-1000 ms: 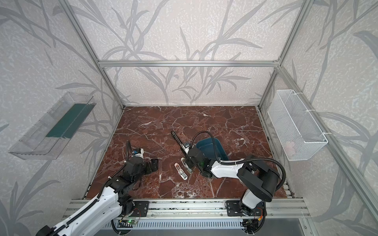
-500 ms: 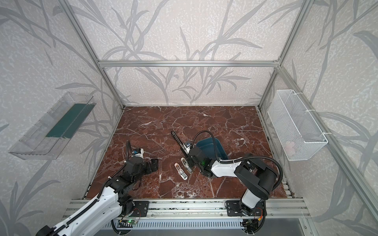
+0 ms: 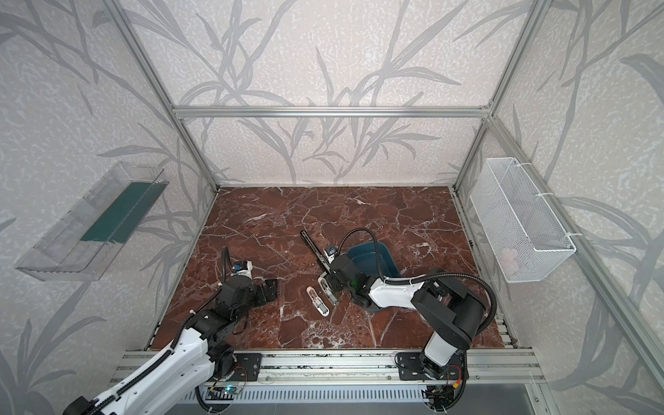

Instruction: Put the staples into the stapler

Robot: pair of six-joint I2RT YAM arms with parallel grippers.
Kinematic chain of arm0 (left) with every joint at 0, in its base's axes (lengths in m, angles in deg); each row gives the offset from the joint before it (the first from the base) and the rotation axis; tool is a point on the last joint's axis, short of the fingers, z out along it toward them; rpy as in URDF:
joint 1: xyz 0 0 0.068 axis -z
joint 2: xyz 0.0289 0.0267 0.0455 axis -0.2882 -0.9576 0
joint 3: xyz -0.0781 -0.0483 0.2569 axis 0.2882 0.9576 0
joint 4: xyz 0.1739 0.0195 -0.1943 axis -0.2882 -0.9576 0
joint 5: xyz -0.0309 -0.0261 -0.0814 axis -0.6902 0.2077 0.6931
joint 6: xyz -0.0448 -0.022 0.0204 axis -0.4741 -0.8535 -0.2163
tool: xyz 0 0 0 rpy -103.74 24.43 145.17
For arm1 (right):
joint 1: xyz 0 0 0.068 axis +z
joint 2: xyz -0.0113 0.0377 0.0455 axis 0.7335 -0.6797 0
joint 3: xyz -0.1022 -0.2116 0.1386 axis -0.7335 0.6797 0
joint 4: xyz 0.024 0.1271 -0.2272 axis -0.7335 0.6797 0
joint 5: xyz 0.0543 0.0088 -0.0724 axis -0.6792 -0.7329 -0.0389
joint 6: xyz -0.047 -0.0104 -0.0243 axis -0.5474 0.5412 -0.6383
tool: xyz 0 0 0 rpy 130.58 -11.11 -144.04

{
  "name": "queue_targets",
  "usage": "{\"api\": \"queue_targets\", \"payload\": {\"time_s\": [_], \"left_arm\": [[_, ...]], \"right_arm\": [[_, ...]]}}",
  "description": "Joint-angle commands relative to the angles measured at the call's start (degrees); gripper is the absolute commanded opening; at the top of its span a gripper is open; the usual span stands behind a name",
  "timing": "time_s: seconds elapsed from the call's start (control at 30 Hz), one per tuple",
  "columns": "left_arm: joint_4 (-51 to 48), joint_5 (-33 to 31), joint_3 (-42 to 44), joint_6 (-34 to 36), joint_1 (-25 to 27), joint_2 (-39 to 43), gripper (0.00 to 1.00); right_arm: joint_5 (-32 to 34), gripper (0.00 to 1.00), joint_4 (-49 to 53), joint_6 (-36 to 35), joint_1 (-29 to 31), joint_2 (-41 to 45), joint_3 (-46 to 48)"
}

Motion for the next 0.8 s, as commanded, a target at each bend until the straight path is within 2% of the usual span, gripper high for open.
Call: {"api": "queue_targets", "payload": {"time_s": [0.0, 0.13, 0.2, 0.3, 0.47, 0.53, 0.63, 0.77], "left_arm": [[-1.8, -2.5, -3.4, 0.6, -0.2, 0.2, 0.99], [-7.7, -5.3, -8.6, 4.5, -0.3, 0.4, 0.99], [-8.6, -4.5, -10.1, 4.8, -0.2, 1.0, 0.99], [-6.2, -1.0, -10.7, 4.3, -0.2, 1.4, 0.99], [-3.1, 4.7, -12.2, 5.8, -0.2, -1.6, 0.99], [-2.3, 7.1, -12.8, 5.2, -0.2, -3.6, 0.99], [0.3, 11.5, -12.8, 3.3, -0.2, -6.4, 0.99], [2.7, 13.7, -12.6, 1.3, -0.2, -9.0, 0.99]], "right_arm": [[2.9, 0.22, 6.0, 4.3, -0.6, 1.4, -1.0], [3.8, 0.23, 10.3, 6.0, -2.1, 2.3, -1.1], [4.2, 0.23, 12.3, 6.7, -3.3, 3.1, -1.1], [4.8, 0.24, 14.8, 7.5, -4.0, 5.5, -1.2], [-2.8, 0.43, 18.3, 5.2, -2.3, 9.4, -3.6], [-5.9, 0.43, 18.2, 3.5, -1.1, 9.3, -4.1], [-5.5, 0.43, 21.1, 3.3, 0.6, 7.7, -5.8], [-5.5, 0.44, 23.2, 4.1, 0.7, 5.0, -6.8]]}}
